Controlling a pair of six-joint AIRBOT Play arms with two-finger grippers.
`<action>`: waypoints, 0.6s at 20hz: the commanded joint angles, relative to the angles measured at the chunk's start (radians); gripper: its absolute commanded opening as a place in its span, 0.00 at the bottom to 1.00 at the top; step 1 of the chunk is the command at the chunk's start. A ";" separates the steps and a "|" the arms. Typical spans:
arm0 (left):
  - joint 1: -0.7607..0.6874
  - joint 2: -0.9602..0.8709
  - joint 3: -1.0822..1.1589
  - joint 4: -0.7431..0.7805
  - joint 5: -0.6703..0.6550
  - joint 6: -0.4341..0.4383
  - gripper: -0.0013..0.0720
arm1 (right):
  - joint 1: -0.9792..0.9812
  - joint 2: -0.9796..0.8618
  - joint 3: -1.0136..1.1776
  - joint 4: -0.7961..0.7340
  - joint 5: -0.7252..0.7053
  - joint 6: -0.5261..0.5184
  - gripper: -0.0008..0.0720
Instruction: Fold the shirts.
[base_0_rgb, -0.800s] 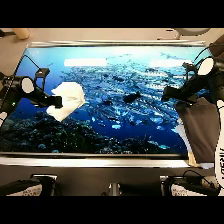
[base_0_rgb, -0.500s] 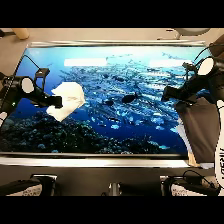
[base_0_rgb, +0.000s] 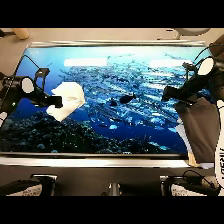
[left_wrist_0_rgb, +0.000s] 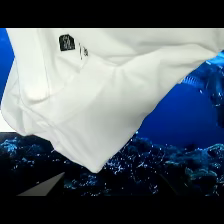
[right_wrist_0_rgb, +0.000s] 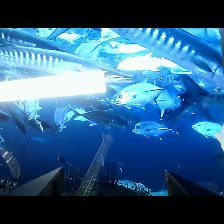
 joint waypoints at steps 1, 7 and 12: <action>-0.001 -0.006 0.000 -0.027 0.153 0.000 0.96 | 0.001 -0.001 0.001 -0.001 -0.026 0.000 0.94; 0.000 -0.056 0.026 -0.061 0.428 -0.102 0.88 | 0.001 -0.001 0.001 -0.001 -0.145 -0.012 0.94; 0.002 -0.364 0.260 -0.072 0.214 -0.146 0.96 | 0.001 -0.001 0.001 0.000 -0.167 -0.011 0.94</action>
